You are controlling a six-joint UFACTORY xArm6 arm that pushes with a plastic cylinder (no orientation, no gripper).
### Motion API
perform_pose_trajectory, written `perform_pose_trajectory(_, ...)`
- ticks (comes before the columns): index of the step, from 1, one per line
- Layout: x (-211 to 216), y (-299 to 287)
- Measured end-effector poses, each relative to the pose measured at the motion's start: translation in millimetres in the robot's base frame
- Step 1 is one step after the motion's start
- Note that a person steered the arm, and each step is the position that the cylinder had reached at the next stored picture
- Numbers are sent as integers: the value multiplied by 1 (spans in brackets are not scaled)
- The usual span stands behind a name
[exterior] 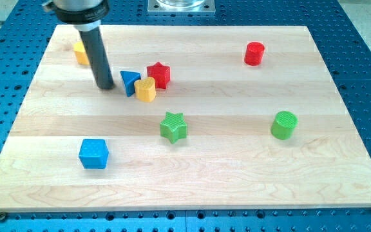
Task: Slide the green star to the right side of the heart
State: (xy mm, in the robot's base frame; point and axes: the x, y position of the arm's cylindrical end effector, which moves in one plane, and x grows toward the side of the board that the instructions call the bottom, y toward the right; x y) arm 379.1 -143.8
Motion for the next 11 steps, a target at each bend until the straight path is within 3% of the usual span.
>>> perform_pose_trajectory(2,0,28)
perform_pose_trajectory(3,63,11)
perform_pose_trajectory(4,141,44)
perform_pose_trajectory(5,152,104)
perform_pose_trajectory(9,84,133)
perform_pose_trajectory(10,89,171)
perform_pose_trajectory(11,58,180)
